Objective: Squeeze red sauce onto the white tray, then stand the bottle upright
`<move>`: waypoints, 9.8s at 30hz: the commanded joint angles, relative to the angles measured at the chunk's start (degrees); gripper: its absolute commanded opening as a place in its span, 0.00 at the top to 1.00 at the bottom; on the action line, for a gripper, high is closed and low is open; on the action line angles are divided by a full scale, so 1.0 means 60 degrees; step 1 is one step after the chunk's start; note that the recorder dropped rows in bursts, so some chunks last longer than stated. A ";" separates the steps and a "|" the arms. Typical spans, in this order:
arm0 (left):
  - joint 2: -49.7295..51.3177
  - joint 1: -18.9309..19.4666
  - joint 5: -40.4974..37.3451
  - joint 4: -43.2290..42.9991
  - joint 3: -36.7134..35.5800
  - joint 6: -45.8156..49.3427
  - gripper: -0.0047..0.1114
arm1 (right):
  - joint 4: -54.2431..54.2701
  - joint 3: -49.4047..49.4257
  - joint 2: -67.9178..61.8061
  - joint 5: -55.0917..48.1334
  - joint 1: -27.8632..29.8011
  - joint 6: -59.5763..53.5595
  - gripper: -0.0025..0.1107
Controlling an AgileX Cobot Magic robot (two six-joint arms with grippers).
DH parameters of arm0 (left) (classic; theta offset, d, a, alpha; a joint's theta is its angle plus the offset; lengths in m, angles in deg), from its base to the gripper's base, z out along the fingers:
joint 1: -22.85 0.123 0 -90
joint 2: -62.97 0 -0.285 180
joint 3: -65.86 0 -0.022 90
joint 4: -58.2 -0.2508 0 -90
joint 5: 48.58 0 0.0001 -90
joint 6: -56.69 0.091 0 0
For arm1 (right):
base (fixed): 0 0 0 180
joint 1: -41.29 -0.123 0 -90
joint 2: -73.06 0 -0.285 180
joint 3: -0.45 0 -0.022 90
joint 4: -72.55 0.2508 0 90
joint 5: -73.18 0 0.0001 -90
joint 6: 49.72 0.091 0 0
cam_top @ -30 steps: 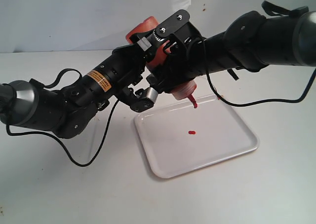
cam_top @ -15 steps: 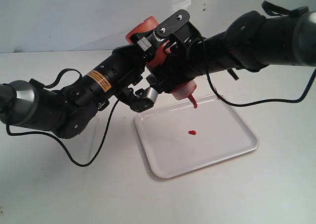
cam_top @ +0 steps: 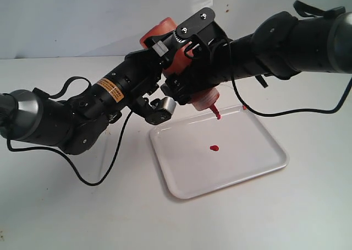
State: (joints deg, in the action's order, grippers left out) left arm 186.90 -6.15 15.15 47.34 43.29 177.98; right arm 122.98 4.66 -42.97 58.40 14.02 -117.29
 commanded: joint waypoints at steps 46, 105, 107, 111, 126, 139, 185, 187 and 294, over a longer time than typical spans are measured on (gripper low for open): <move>-0.0148 -0.0047 0.1039 0.0079 0.0044 -0.0219 0.96 | -0.0740 -0.0067 -0.0019 -0.0187 0.0066 0.0008 0.96; -0.0128 -0.0047 0.0350 0.4014 -0.0440 -0.4843 0.96 | 0.0080 0.0727 0.2213 -0.2194 0.2715 0.0279 0.05; -0.0128 -0.0047 0.0501 0.4014 -0.0770 -0.5340 0.96 | 0.0343 0.1127 0.2213 -0.2052 0.3123 0.0134 0.05; -0.0128 0.0100 0.1039 0.4014 -0.1359 -0.7569 0.96 | 0.2107 0.1828 0.2213 -0.1522 0.3652 -0.1386 0.05; -0.0632 0.2943 0.1039 -0.0579 -0.3699 -1.9693 0.96 | 0.7690 0.3094 0.1951 -0.6191 0.3873 -0.7061 0.05; -0.0636 0.5756 0.1039 -0.6222 -0.3745 -2.2983 0.96 | 0.7180 0.3094 0.0248 -0.7662 0.2689 -0.7512 0.05; 0.1583 0.6125 0.1039 -0.6833 -0.2391 -2.3459 0.96 | 0.8253 0.2026 0.0114 -0.3654 -0.0054 -0.9212 0.05; 0.1583 0.6125 0.1039 -0.7014 -0.2391 -2.3459 0.96 | 0.8253 0.1757 0.0114 -0.3185 -0.0242 -0.9212 0.05; 0.0657 1.0620 0.1039 -1.0748 -0.2391 -2.6202 0.06 | 0.4984 -0.3901 -0.1212 -0.1470 -0.2420 -0.4078 0.20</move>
State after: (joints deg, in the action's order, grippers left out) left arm 191.23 57.42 21.15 -16.99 28.89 21.30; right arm 162.18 -18.68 -54.15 50.05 -0.89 -149.09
